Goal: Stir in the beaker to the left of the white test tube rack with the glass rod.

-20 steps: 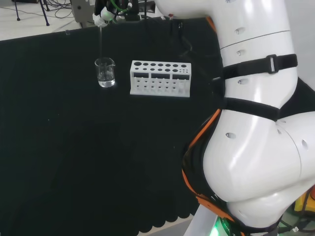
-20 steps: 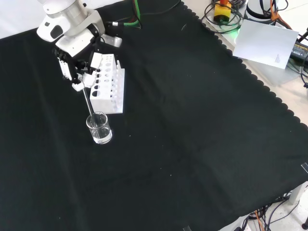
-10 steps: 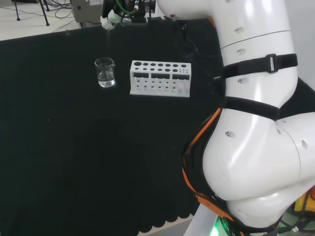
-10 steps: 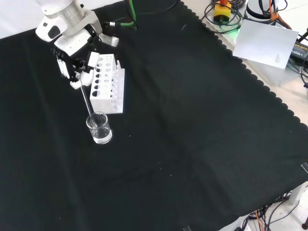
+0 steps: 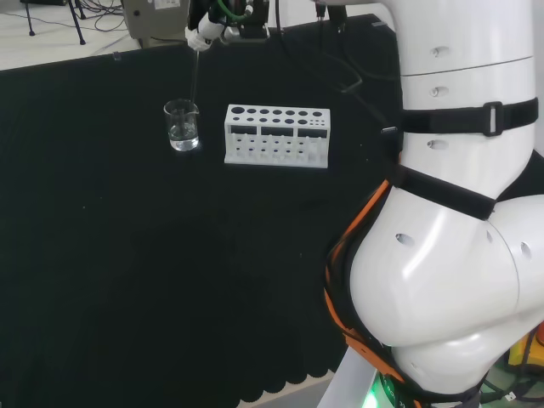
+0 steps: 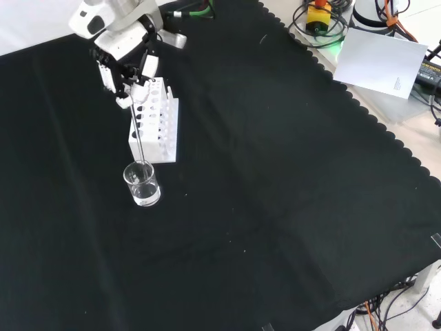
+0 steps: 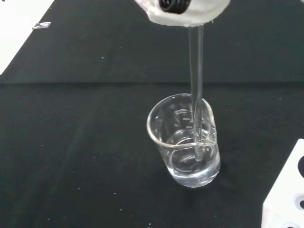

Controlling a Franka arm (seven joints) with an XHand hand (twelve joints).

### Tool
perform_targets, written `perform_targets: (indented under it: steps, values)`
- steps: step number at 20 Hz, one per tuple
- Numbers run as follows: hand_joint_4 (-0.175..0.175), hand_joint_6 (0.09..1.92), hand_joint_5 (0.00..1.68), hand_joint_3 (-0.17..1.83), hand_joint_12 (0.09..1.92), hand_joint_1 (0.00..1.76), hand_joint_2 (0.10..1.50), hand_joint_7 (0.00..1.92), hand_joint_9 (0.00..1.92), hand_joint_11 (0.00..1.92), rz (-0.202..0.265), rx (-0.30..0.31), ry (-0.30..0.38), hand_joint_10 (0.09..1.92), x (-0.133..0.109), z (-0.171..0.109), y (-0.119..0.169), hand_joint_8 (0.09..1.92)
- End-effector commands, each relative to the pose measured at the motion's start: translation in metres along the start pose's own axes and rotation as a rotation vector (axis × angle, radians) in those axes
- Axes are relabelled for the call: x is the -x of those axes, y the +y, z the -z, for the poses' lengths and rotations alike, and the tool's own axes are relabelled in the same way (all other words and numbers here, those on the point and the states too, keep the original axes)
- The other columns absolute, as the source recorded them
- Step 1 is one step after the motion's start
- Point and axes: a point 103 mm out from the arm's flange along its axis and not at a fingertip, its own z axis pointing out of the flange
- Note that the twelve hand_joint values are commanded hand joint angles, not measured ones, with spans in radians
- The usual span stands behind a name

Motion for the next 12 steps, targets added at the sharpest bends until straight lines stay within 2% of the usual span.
perform_targets:
  steps: [1, 12]
  values:
    - [-0.175, 0.17, 1.47, -0.17, 0.8, 1.24, 1.03, 1.58, 1.92, 1.82, 0.051, 0.024, -0.014, 0.43, -0.0303, 0.0006, 0.0032, 0.92]
    - [-0.175, 0.16, 1.47, -0.17, 0.81, 1.24, 1.03, 1.58, 1.92, 1.82, 0.054, 0.022, -0.027, 0.43, -0.0383, -0.0005, 0.0062, 0.92]
